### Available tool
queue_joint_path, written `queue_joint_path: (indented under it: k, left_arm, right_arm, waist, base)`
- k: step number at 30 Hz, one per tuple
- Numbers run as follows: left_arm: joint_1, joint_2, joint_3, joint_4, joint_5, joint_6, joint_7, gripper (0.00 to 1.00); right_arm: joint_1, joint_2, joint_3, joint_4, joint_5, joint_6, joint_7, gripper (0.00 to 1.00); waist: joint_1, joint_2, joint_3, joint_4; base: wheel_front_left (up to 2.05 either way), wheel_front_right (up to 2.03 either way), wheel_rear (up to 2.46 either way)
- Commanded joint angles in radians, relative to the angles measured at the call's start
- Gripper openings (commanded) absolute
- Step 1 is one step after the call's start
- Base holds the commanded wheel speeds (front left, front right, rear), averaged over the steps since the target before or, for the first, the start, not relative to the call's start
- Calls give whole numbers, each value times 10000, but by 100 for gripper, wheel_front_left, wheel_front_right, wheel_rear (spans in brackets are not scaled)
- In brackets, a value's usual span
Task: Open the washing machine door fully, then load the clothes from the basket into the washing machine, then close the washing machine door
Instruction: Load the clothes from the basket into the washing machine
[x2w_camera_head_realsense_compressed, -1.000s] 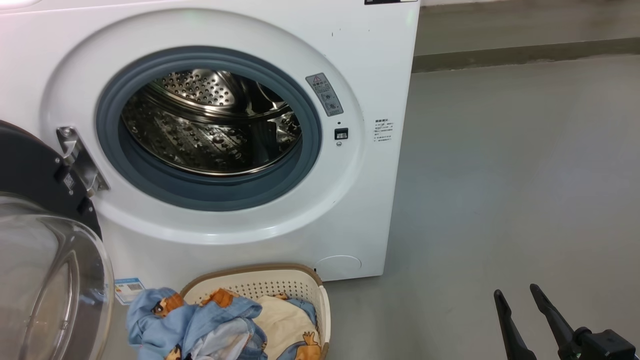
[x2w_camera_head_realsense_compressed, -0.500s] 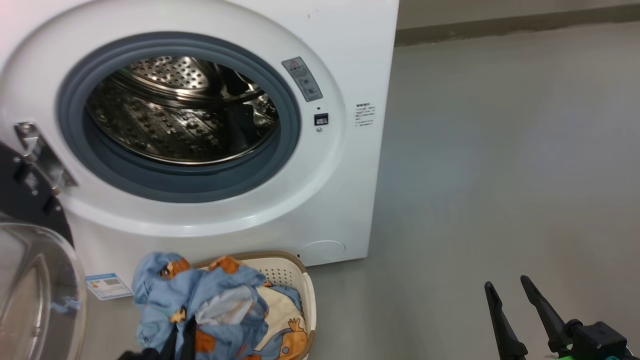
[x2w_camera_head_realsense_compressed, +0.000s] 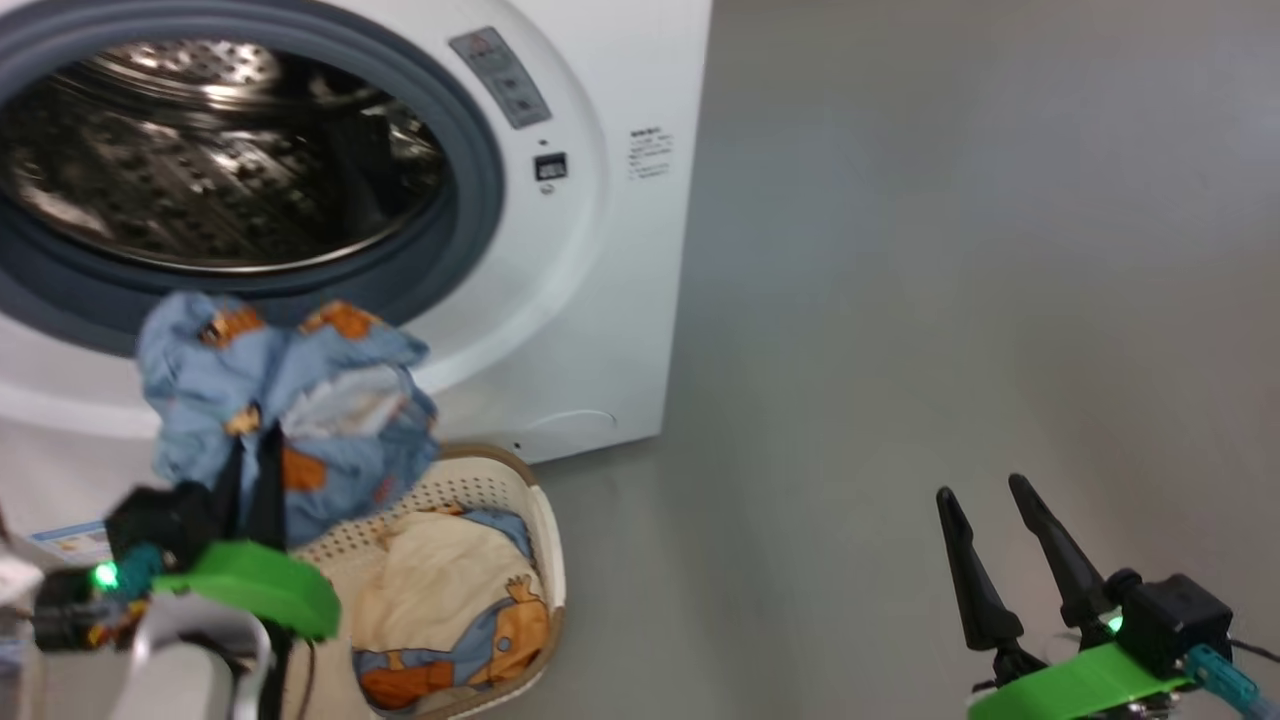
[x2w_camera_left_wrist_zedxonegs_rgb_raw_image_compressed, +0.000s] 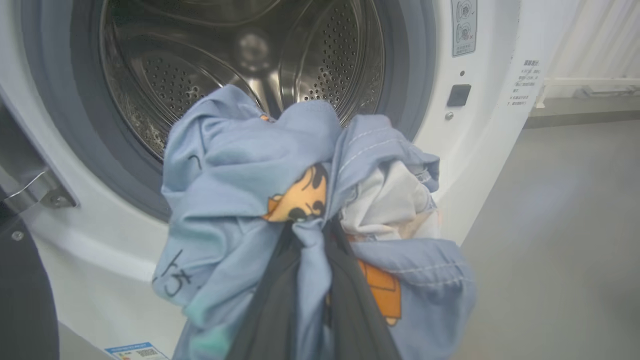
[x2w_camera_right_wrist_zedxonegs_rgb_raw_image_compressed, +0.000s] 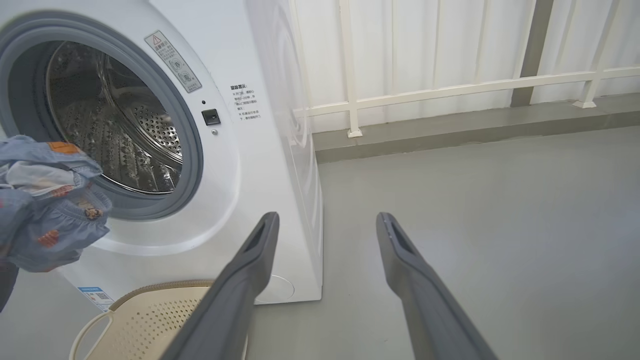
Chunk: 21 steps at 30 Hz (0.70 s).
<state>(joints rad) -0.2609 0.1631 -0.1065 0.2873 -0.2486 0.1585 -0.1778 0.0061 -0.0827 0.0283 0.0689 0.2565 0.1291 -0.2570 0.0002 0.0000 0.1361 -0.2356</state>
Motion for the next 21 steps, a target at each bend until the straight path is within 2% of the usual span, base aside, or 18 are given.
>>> queue_joint_path:
  k: [1, 7, 12, 17, 21]
  left_arm:
    - [-696, 393, 439, -42, 117, 87, 4, 0]
    - [-2267, 1014, 834, 804, 148, 212, 56, 0]
    - [-3503, 1746, 1046, 1698, 300, 207, 23, 0]
    - [-4684, 2383, 1071, 2783, 576, 284, -30, 0]
    - [-5347, 2587, 1031, 3389, 667, 285, -119, 0]
  right_arm:
    - [-408, 4, 312, -249, 116, 16, -48, 100]
    - [-781, 183, 441, -216, 259, 16, -48, 100]
    - [-977, 278, 583, -145, 414, 16, -48, 100]
    - [-1169, 316, 751, -76, 535, 16, -48, 100]
    - [-1264, 320, 900, -73, 645, 16, -48, 100]
  waist:
    - [-2, 0, 793, -793]
    - [-2, 0, 1675, -1558]
    - [-2, 0, 2406, -2074]
    - [-2, 0, 3017, -2380]
    - [-2, 0, 3219, -2499]
  base:
    - [0, 0, 0]
    - [0, 0, 0]
    - [0, 0, 0]
    - [0, 0, 0]
    - [0, 0, 0]
